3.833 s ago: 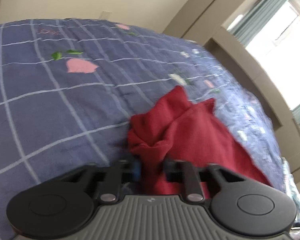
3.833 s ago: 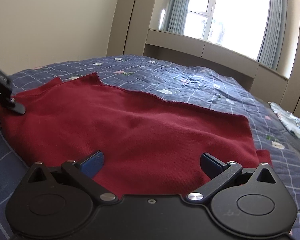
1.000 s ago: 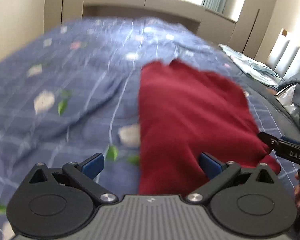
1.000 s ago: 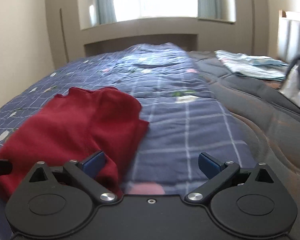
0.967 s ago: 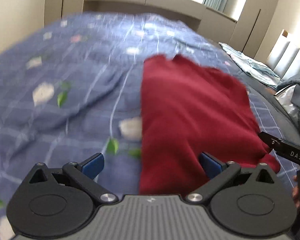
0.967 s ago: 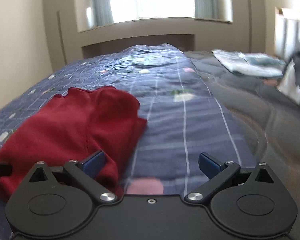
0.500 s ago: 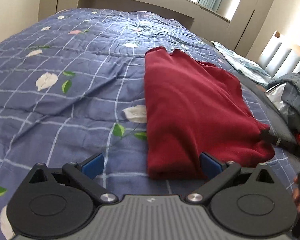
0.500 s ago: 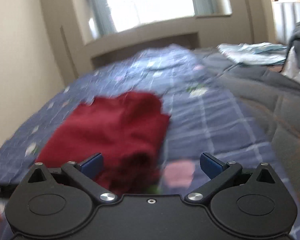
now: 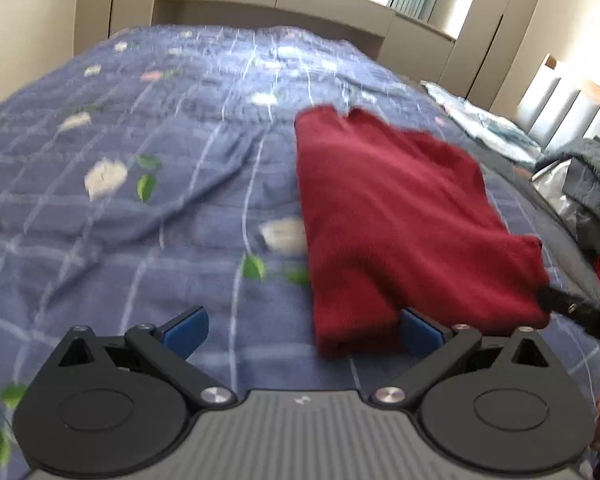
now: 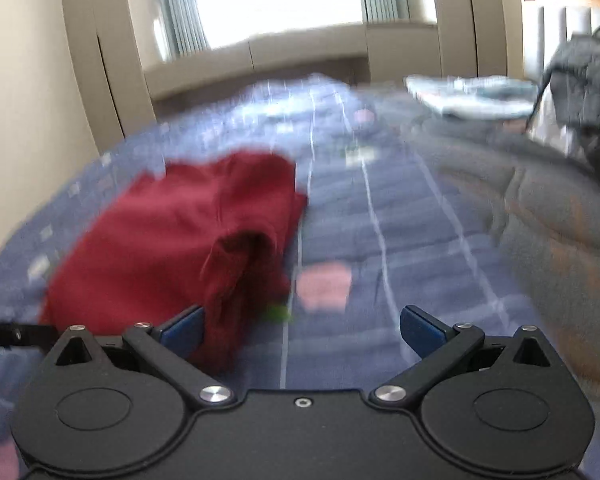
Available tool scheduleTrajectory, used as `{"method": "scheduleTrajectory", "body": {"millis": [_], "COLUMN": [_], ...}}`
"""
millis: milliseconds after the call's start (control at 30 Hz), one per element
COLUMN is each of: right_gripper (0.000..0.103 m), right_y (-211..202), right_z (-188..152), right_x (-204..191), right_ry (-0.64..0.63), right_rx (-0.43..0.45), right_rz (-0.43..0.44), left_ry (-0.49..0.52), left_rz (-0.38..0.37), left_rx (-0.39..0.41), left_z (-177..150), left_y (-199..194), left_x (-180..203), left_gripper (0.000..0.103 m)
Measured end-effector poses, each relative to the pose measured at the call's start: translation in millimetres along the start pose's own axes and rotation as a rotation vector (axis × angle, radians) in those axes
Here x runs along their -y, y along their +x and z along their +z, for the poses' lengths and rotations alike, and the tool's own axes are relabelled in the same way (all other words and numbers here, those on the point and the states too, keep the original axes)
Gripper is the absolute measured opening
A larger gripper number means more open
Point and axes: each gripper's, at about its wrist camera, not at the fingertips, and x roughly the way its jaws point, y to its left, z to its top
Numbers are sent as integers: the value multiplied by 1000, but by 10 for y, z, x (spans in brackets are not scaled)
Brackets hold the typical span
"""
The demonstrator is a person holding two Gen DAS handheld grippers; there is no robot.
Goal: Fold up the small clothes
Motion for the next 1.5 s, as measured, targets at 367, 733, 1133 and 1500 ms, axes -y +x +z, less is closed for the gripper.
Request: {"method": "scheduleTrajectory", "body": {"millis": [367,733,1133,1500], "right_gripper": [102,102,102,102], "right_y": [977,1846,680,246], "right_z": [867,790,569,-212], "right_x": [-105,136,20,23], "right_ry": [-147,-72,5,-58], "right_rx": [87,-50,-47,-134], "right_rz": [65,53,214,56], "left_ry": [-74,-53,38,28], "left_rz": [75,147,0,-31], "left_rx": [150,29,50,-14], "left_z": [1074,1261,884,275], "left_y": [649,1514,760,450], "left_x": [-30,-32,213,152], "left_gripper": [103,103,103,102]}}
